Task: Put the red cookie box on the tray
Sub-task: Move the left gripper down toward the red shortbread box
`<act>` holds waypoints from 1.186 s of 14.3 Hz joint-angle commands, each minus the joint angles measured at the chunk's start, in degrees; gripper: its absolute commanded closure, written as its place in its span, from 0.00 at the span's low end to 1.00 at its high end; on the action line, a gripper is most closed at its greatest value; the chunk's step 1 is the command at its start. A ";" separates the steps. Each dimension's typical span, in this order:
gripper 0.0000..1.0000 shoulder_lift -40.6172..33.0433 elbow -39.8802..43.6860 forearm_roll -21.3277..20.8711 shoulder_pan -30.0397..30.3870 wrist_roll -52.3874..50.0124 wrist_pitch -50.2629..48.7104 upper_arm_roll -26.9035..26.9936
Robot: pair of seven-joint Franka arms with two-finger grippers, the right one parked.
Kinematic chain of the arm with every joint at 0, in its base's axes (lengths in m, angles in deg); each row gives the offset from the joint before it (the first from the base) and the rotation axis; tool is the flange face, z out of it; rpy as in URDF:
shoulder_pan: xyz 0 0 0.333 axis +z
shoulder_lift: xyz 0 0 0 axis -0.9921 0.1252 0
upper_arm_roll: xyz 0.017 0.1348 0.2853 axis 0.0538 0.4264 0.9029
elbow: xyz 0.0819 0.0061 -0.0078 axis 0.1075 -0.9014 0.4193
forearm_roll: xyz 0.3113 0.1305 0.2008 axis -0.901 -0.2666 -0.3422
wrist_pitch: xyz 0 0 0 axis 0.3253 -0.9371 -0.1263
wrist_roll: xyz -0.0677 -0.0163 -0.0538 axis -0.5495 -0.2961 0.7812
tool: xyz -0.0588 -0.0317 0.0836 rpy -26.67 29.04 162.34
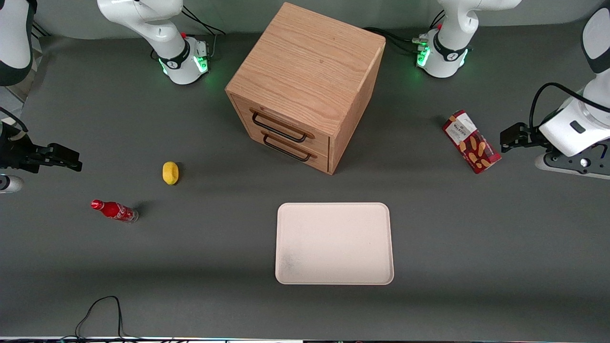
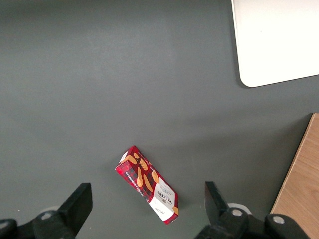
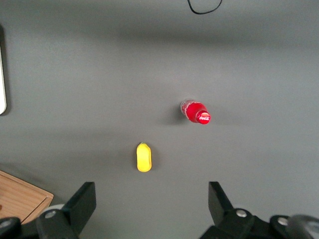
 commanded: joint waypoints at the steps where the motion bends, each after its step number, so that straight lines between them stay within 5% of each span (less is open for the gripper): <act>1: 0.00 0.52 1.47 0.48 0.55 0.31 -1.76 -0.39; 8: 0.01 3.86 -4.22 -1.73 0.91 -0.21 5.43 3.39; 17: 0.01 3.52 -28.13 -1.46 1.87 -31.39 21.00 7.52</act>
